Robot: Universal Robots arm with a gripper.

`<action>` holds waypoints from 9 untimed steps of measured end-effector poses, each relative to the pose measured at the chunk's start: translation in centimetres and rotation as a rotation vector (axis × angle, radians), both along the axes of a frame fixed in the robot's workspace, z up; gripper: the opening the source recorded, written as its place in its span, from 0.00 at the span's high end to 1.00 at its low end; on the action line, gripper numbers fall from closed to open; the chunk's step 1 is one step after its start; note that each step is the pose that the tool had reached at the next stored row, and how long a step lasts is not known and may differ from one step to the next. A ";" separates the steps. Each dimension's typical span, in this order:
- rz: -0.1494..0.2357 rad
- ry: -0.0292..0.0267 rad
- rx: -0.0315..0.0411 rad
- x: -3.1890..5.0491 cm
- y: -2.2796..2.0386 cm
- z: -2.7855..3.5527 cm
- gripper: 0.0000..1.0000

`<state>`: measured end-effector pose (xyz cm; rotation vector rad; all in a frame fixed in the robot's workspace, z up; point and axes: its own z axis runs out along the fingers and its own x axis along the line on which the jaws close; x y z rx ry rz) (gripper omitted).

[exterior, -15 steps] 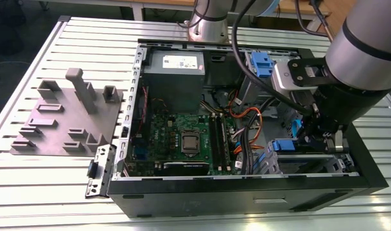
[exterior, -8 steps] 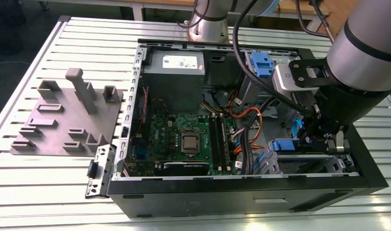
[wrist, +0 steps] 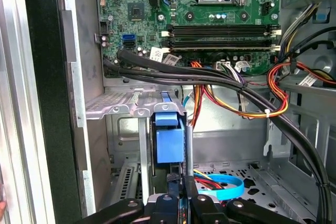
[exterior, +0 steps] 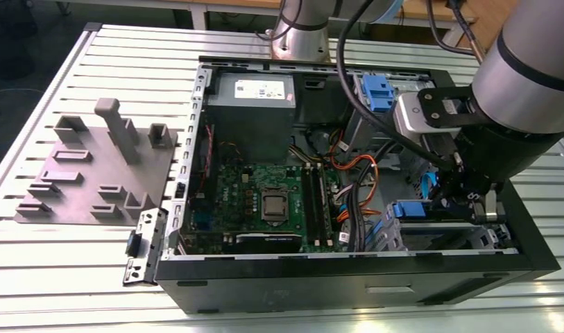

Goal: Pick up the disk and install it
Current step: 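Insert the second disk wire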

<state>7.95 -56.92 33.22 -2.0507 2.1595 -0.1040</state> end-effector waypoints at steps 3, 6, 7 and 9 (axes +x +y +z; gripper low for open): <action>0.000 0.0000 0.0001 0.05 0.00 -0.05 0.84; 0.000 0.0000 0.0005 0.14 0.01 -0.08 0.84; 0.000 0.0000 0.0004 0.14 0.00 -0.08 0.84; 0.000 0.0000 0.0003 0.16 0.00 -0.08 0.84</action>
